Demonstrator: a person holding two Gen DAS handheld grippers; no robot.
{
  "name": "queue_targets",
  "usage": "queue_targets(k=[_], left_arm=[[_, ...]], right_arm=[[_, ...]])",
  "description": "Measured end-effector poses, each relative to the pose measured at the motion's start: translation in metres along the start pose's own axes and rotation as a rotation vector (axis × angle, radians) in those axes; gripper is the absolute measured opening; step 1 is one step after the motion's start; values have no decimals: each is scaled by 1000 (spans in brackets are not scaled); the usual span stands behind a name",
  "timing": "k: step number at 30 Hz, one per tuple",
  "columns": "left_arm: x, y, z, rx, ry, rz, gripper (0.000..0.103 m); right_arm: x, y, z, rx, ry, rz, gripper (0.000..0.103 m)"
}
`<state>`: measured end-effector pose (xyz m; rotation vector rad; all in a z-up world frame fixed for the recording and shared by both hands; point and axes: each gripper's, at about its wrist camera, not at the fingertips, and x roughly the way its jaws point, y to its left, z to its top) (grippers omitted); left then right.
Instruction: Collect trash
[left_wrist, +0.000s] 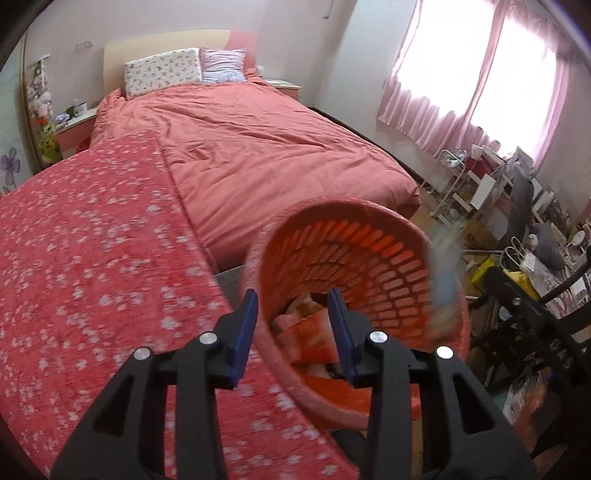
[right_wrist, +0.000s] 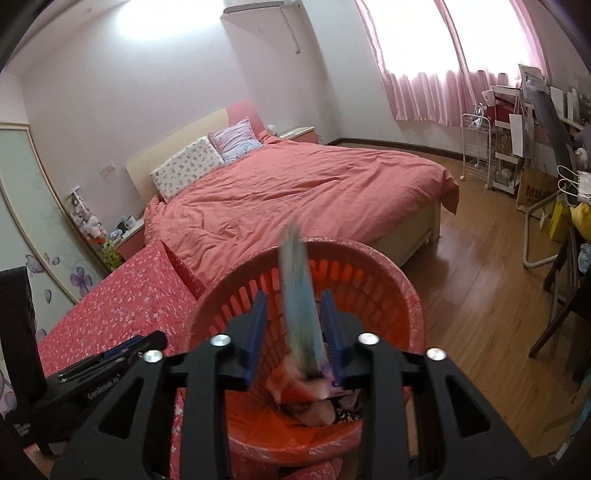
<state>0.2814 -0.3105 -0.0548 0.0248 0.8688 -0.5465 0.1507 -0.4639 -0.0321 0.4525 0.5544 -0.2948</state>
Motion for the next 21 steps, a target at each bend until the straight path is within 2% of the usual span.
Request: queue_targets(k=[4, 6, 7, 15, 18, 21], left_arm=[[-26, 20, -6, -4, -42, 42, 47], [-47, 29, -10, -16, -73, 66, 53], [-57, 33, -13, -20, -87, 74, 54], [-154, 60, -53, -43, -235, 186, 83], [-187, 66, -74, -64, -290, 223, 93], [-212, 68, -95, -65, -331, 272, 97]], right_arm=[[-19, 7, -2, -33, -31, -16, 53], [-31, 12, -2, -40, -51, -20, 63], [-38, 14, -3, -43, -62, -19, 64], [-102, 40, -19, -113, -173, -25, 96], [-115, 53, -27, -150, -207, -50, 101], [-129, 66, -39, -197, -244, -86, 101]])
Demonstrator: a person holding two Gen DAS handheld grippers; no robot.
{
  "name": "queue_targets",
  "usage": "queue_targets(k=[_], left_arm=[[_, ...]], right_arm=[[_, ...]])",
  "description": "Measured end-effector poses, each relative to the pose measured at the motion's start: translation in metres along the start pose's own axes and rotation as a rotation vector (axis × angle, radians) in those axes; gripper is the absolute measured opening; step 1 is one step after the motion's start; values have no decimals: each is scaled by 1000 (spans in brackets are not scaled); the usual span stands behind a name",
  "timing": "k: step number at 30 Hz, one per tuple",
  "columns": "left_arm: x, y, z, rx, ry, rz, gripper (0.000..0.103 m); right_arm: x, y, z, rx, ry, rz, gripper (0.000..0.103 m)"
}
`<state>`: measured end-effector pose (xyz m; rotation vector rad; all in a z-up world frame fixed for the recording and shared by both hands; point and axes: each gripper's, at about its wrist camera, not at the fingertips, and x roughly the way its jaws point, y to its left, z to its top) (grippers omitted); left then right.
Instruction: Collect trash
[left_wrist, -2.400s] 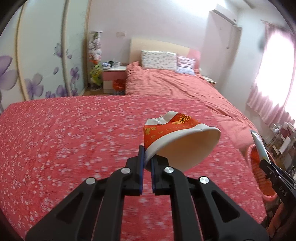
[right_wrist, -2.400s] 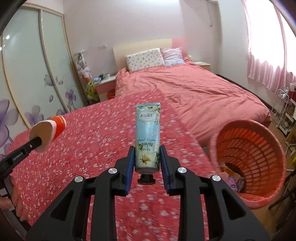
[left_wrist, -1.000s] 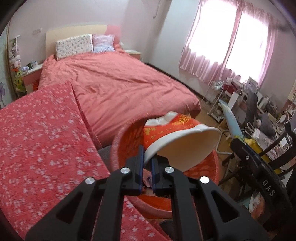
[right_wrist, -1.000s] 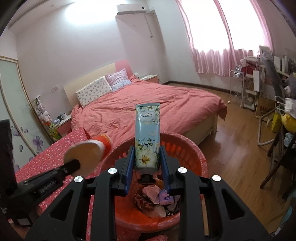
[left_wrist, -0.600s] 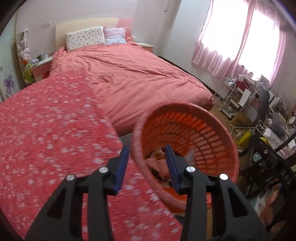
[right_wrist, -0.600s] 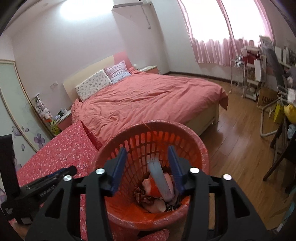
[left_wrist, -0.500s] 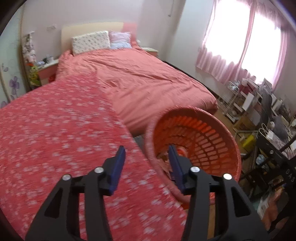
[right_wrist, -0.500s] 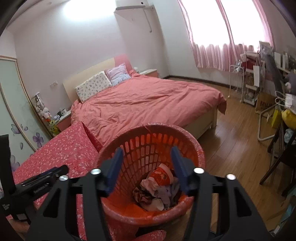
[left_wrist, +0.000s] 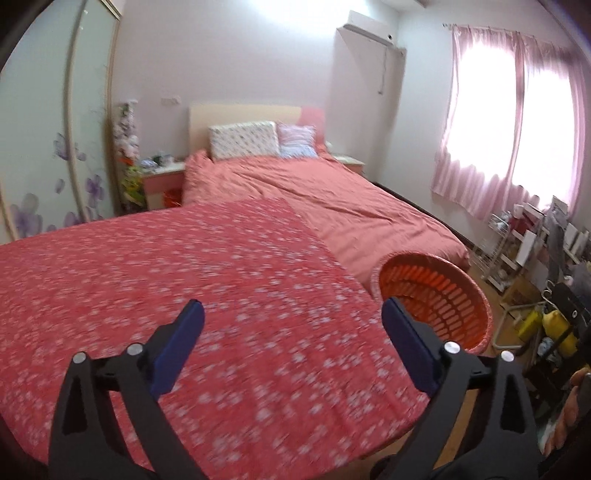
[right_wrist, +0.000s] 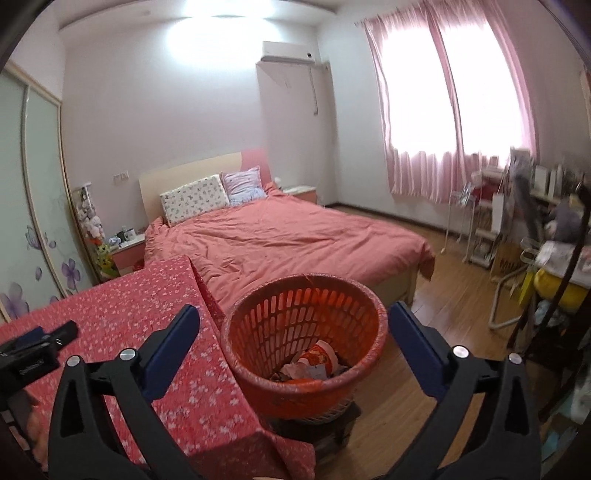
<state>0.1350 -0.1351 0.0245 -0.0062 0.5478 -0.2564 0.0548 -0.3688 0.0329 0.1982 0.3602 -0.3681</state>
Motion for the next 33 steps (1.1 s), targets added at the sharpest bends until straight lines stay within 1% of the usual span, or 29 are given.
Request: queue_targets(k=[3, 8, 13, 17, 22, 33], left_arm=[[-24, 4, -14, 14, -36, 52, 99], [-53, 12, -38, 11, -74, 117, 99], [-73, 17, -52, 0, -97, 184, 99], [-85, 21, -61, -6, -118, 234, 99], [-92, 27, -71, -28, -118, 247, 99], [-84, 38, -89, -68, -53, 263, 99]], right_arm=[[-15, 13, -11, -61, -41, -63, 101], [-26, 23, -24, -97, -58, -130, 101], [-39, 25, -35, -102, -70, -147, 101], [-46, 26, -41, -80, -54, -138, 101], [-51, 34, -50, -103, -57, -142, 101], [-49, 45, -63, -117, 4, -121, 101]])
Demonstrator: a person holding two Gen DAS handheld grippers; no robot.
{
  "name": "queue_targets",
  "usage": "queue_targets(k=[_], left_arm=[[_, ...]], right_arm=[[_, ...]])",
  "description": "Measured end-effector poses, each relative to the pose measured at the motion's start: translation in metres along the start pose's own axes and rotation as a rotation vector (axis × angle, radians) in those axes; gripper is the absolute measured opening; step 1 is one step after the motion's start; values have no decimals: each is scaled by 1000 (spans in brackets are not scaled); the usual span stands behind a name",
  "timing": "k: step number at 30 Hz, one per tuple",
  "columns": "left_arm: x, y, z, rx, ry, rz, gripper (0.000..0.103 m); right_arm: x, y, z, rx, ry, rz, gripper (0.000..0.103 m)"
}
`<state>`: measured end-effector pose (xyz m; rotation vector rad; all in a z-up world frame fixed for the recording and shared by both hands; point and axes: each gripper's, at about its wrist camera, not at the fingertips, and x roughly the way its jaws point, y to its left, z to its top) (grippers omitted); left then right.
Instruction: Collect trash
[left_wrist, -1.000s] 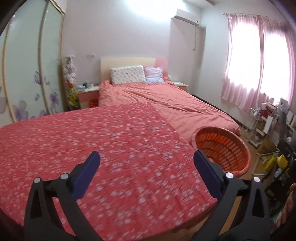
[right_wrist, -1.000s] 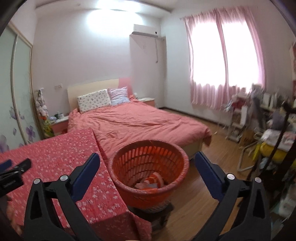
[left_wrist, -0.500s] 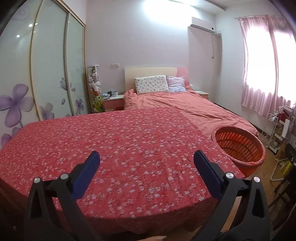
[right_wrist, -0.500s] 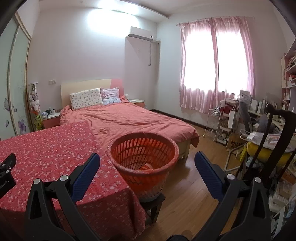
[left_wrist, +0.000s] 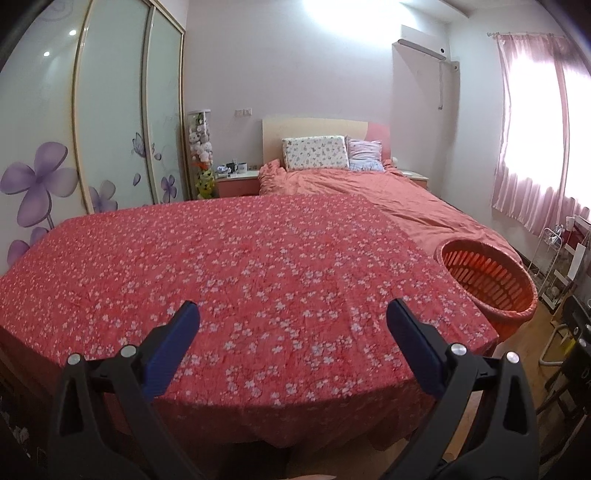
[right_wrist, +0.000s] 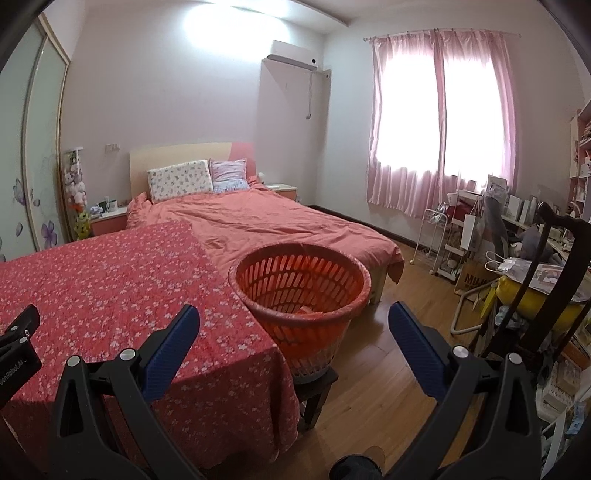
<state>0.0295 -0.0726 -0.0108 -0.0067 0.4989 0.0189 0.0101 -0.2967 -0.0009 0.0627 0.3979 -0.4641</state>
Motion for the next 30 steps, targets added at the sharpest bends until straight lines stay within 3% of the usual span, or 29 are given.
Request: queue_targets(k=[30], left_arm=[[9, 7, -10, -29, 57, 28, 99]], right_arm=[[8, 6, -11, -16, 71, -33, 101]])
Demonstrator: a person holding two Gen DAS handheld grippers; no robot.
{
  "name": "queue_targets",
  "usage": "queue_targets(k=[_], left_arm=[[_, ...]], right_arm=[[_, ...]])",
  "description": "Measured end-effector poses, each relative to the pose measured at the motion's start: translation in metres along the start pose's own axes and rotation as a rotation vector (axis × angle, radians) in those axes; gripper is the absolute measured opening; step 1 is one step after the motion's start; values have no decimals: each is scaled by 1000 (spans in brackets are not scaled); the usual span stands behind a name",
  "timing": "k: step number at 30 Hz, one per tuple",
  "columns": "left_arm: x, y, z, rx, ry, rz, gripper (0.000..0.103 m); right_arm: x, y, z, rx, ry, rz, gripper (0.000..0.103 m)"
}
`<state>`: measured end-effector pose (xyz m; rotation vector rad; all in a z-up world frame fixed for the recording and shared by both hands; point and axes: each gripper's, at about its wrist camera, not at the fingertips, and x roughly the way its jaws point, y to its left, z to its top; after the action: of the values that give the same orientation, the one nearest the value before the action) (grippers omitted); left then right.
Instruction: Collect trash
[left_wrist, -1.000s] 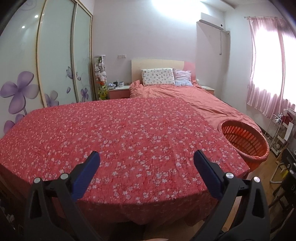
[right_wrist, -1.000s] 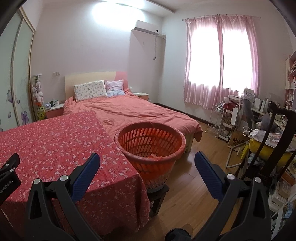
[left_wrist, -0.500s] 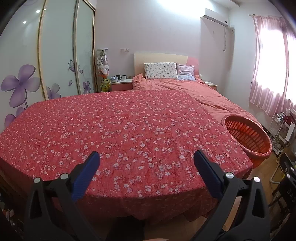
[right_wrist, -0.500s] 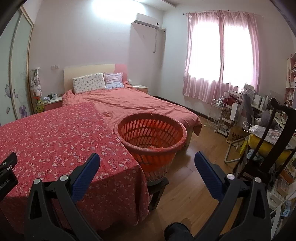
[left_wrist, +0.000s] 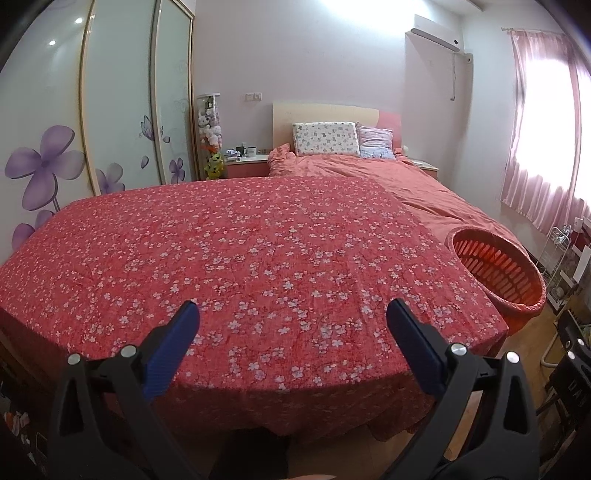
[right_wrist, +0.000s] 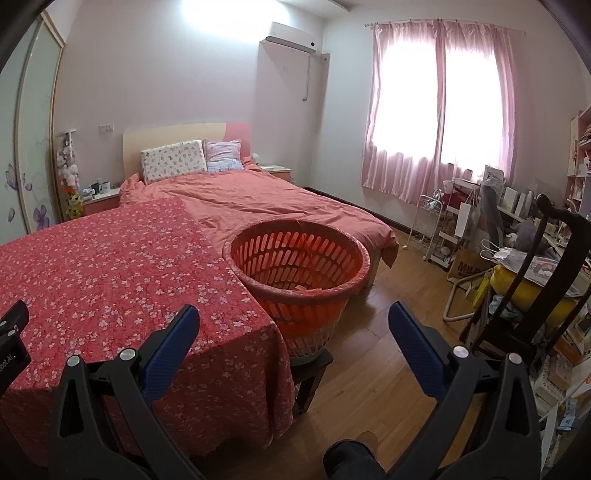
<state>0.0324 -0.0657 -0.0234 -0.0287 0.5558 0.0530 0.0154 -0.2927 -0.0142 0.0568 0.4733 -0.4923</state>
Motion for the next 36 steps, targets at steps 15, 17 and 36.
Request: queue_targets(k=[15, 17, 36], left_arm=[[6, 0, -3, -8, 37, -6, 99], [6, -1, -3, -9, 38, -7, 99], [-4, -2, -2, -11, 10, -29, 99]], right_arm=[[3, 0, -1, -9, 25, 10, 101], [3, -1, -1, -9, 25, 11, 101], [4, -1, -3, -6, 26, 14, 101]])
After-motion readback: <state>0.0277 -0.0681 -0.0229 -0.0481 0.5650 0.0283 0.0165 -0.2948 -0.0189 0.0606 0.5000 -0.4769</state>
